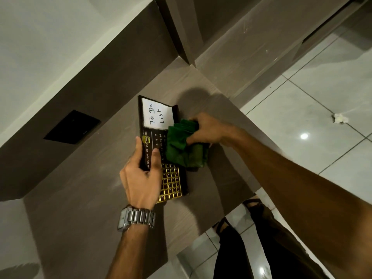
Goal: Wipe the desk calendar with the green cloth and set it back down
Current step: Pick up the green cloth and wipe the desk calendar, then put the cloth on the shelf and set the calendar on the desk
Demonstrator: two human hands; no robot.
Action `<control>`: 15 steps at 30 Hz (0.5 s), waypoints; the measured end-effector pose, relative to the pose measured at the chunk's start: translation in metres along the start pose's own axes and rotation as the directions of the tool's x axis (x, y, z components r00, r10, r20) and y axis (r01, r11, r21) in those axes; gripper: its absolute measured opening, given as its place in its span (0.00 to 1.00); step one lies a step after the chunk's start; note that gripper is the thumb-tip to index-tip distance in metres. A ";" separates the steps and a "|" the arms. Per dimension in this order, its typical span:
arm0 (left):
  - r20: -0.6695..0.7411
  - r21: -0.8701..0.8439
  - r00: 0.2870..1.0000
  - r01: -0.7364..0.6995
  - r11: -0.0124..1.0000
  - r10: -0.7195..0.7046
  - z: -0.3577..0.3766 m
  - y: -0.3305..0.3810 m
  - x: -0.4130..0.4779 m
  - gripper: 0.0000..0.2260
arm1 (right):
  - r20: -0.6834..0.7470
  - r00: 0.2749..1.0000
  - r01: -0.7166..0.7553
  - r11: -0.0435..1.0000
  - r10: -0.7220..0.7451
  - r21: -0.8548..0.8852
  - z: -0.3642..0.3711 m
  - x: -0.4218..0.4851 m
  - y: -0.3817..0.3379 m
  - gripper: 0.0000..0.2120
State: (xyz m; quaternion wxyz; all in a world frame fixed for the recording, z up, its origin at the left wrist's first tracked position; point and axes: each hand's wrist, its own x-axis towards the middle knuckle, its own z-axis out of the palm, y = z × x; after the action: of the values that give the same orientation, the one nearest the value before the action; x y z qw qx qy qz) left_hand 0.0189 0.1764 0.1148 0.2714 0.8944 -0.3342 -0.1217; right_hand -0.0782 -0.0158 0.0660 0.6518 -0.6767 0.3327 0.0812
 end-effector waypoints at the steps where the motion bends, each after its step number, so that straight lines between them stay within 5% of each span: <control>1: 0.004 0.010 1.000 0.004 1.000 -0.005 0.000 0.001 0.000 0.27 | -0.009 1.000 -0.015 1.000 0.015 0.023 -0.006 0.001 0.001 0.22; 5: -0.055 0.098 0.998 0.001 0.995 0.004 -0.005 0.008 -0.001 0.30 | -0.184 0.982 -0.001 0.984 0.035 0.180 -0.045 0.005 0.005 0.23; 8: -0.167 0.263 0.968 -0.141 0.954 0.189 0.001 0.027 0.012 0.31 | -0.285 0.958 0.119 0.948 -0.032 0.294 -0.086 0.009 0.009 0.21; 11: -0.156 0.205 0.926 -0.309 0.929 0.343 0.036 0.056 0.039 0.31 | -0.416 0.898 0.228 0.960 -0.144 0.160 -0.125 0.018 0.010 0.17; 15: 0.089 0.235 0.962 -0.273 0.933 0.259 0.110 0.085 0.086 0.37 | -0.655 0.717 0.132 0.969 -0.238 -0.208 -0.155 0.047 0.021 0.22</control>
State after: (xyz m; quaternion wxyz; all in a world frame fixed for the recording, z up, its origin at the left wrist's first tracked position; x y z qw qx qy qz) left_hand -0.0059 0.0216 0.0697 0.1632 0.8637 -0.4720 -0.0672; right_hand -0.1036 -0.1752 0.0446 0.4401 -0.7354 0.4699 -0.2115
